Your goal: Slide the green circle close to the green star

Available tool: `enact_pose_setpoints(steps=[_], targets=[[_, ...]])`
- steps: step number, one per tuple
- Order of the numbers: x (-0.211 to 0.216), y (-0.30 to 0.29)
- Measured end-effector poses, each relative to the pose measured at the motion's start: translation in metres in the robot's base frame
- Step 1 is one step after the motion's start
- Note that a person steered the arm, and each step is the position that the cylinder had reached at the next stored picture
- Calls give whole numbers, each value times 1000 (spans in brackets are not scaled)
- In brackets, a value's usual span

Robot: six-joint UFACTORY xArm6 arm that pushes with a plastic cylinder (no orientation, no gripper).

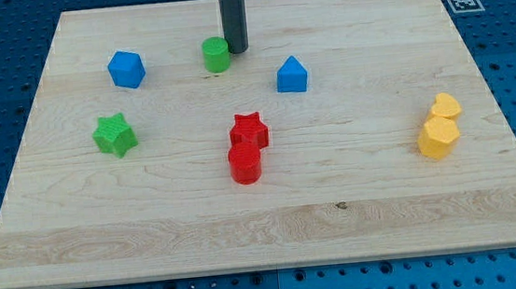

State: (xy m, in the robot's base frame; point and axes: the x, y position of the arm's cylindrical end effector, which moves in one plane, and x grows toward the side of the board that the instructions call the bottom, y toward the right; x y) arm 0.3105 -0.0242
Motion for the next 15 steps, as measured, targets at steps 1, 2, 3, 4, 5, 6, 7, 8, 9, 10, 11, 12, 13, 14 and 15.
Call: enact_pose_setpoints(steps=[1, 2, 3, 4, 5, 6, 7, 8, 9, 10, 11, 12, 13, 14, 15], targets=[[13, -17], [30, -37], [47, -50], [57, -57], [62, -75], [65, -88], [61, -88], [46, -88], [39, -96], [40, -128], [43, -160], [43, -168], [44, -168], [54, -167], [57, -167]])
